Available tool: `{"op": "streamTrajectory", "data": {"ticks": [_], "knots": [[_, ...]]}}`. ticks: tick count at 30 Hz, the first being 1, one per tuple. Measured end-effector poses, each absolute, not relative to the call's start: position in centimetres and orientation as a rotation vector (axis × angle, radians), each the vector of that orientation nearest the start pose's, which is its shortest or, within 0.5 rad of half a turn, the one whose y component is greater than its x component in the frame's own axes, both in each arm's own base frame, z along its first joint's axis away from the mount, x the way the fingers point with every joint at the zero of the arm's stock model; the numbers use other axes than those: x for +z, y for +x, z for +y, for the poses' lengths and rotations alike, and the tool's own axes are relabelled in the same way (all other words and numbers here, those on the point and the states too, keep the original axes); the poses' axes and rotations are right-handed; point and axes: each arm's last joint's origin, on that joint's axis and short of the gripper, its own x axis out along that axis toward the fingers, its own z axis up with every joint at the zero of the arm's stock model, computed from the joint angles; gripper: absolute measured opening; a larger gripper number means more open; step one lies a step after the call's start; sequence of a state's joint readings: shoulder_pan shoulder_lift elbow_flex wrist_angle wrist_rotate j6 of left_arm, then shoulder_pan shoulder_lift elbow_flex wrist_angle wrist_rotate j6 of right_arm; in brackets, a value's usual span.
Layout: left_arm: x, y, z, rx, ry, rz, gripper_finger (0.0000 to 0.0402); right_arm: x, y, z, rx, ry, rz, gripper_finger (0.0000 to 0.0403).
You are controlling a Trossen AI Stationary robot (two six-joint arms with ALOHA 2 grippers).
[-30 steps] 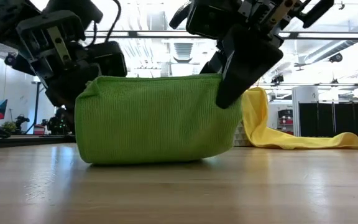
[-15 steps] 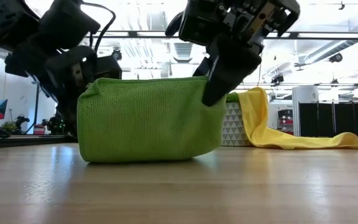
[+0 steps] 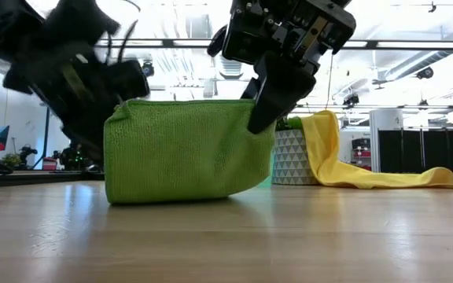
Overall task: Fold microfiber towels
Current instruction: Fold the green microfiber towel
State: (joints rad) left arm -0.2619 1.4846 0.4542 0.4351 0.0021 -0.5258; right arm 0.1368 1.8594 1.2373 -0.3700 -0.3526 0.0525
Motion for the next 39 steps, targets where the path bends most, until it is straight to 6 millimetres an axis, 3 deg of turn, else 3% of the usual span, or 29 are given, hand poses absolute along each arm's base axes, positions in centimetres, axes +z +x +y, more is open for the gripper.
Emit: {"op": "streamTrajectory", "data": {"ticks": [8, 11, 15, 22, 26, 36, 39], "knots": [[15.7, 23.1, -6.9, -0.321, -0.447, 0.594, 0.0000, 18.0, 37.2, 6.1, 0.413, 0.168, 1.063, 0.0009], [15.8, 23.0, -7.1, -0.361, -0.433, 0.587, 0.0017, 18.0, 37.2, 6.1, 0.407, 0.182, 1.066, 0.0009], [15.7, 23.4, -7.4, -0.381, -0.405, 0.555, 0.0084, 18.0, 37.2, 6.2, 0.412, 0.197, 1.065, 0.0009], [14.5, 24.9, -7.8, -0.365, -0.464, 0.517, 0.0252, 18.1, 37.2, 6.2, 0.404, 0.219, 1.066, 0.0009], [13.5, 25.7, -8.1, -0.364, -0.535, 0.512, 0.0307, 18.2, 37.3, 6.2, 0.400, 0.227, 1.061, 0.0009], [12.0, 26.7, -8.3, -0.300, -0.699, 0.510, 0.0317, 18.7, 37.6, 6.2, 0.379, 0.267, 1.051, 0.0009], [11.9, 26.7, -8.3, -0.287, -0.733, 0.525, 0.0299, 18.7, 37.6, 6.2, 0.376, 0.274, 1.052, 0.0009]]}}
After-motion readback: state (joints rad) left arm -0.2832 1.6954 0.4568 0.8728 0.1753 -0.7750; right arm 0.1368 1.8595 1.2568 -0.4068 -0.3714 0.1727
